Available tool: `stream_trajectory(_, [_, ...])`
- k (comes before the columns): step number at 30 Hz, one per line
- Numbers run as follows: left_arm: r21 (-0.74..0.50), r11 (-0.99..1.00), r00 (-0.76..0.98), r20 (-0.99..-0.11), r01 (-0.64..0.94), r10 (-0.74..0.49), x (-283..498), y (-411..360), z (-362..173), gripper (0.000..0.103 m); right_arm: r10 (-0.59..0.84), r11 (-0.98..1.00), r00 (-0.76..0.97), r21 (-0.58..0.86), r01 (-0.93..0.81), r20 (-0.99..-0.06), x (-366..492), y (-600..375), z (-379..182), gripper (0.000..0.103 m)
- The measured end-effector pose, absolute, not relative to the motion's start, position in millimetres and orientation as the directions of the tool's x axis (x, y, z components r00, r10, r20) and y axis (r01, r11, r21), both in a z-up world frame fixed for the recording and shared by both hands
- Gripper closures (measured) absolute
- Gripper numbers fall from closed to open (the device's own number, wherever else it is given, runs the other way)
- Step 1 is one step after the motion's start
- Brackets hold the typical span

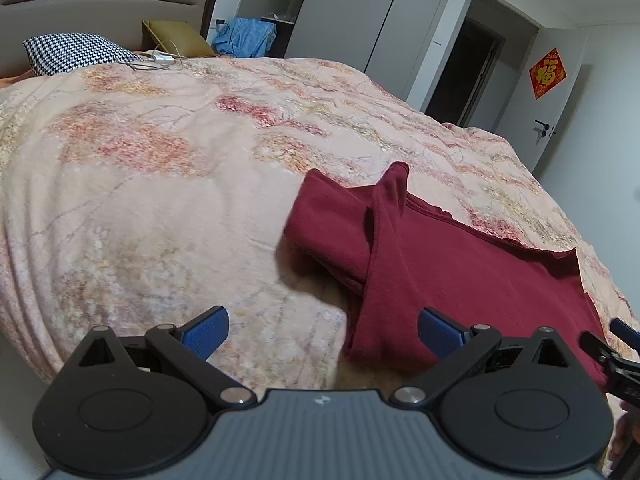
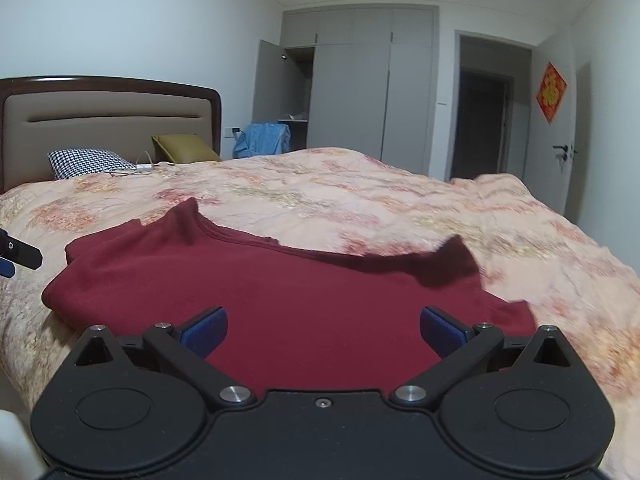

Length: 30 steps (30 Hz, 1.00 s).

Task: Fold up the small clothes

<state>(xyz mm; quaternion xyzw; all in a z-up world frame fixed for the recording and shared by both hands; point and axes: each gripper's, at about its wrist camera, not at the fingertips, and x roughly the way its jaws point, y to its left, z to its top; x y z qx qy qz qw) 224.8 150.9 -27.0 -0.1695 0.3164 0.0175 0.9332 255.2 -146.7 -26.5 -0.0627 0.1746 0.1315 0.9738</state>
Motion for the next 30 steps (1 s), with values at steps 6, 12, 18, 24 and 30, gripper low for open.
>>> stream_trajectory(6, [-0.366, 0.924, 0.795, -0.59, -0.112, -0.138, 233, 145, -40, 0.0, 0.243, 0.948, 0.906, -0.113, -0.297, -0.345, 270, -116, -43, 0.001])
stream_trajectory(12, [-0.475, 0.879, 0.781, -0.563, -0.039, -0.269, 246, 137, -63, 0.0, 0.243, 0.936, 0.9, -0.156, -0.315, -0.361, 277, -105, -71, 0.001])
stream_trajectory(18, [-0.504, 0.861, 0.787, -0.556, -0.066, -0.265, 261, 133, -71, 0.0, 0.294, 0.94, 0.894, -0.066, -0.334, -0.34, 279, -117, -84, 0.0])
stream_trajectory(24, [-0.455, 0.889, 0.788, -0.563, -0.042, -0.251, 272, 118, -64, 0.0, 0.289, 0.942, 0.906, -0.076, -0.326, -0.311, 275, -116, -88, 0.0])
stream_trajectory(30, [-0.458, 0.888, 0.784, -0.565, -0.037, -0.259, 282, 117, -63, 0.0, 0.294, 0.942, 0.905, -0.069, -0.329, -0.308, 274, -117, -89, 0.0])
